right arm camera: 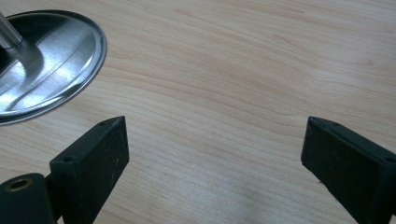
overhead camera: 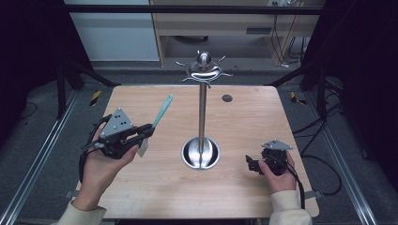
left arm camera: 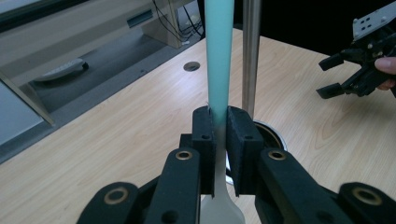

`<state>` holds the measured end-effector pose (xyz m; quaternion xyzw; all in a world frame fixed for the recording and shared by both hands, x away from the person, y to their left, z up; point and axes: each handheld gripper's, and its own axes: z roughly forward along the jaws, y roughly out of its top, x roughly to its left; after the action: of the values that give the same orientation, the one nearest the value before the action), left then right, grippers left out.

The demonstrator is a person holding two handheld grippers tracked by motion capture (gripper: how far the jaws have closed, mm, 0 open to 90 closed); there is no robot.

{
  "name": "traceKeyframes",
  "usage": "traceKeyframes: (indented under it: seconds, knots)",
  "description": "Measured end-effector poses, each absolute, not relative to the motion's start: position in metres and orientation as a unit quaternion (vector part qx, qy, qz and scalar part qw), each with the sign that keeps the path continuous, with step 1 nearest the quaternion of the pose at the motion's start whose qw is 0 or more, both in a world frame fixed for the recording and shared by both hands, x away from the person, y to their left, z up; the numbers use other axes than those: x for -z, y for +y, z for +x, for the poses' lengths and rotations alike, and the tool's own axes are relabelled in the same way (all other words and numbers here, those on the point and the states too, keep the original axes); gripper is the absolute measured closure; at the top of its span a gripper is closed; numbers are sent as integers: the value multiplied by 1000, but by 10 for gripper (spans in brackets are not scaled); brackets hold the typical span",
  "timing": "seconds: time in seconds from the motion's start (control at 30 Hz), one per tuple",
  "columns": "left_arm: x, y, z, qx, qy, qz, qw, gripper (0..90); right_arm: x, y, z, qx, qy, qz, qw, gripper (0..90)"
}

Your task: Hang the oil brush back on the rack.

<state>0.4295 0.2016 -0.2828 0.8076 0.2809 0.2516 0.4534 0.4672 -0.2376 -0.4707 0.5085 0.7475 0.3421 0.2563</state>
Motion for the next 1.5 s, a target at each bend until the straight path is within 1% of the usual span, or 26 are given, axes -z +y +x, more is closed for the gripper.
traceKeyframes:
  seconds: [0.13, 0.27, 0.47, 0.73, 1.1, 1.5]
  knots:
    - [276, 196, 429, -260, 272, 800, 468, 820, 471, -237, 468, -342, 749, 508, 254, 82]
    - [272, 194, 426, -251, 272, 791, 487, 820, 471, -237, 467, -340, 749, 509, 253, 82]
    - [267, 193, 425, -260, 269, 783, 497, 820, 472, -238, 468, -338, 750, 509, 255, 82]
    - [259, 195, 423, -257, 268, 776, 510, 819, 472, -237, 467, -336, 749, 513, 251, 81]
    - [248, 188, 425, -266, 257, 775, 513, 819, 472, -238, 468, -336, 749, 513, 251, 82]
    - [249, 183, 426, -262, 256, 781, 507, 819, 471, -237, 467, -339, 750, 511, 247, 82]
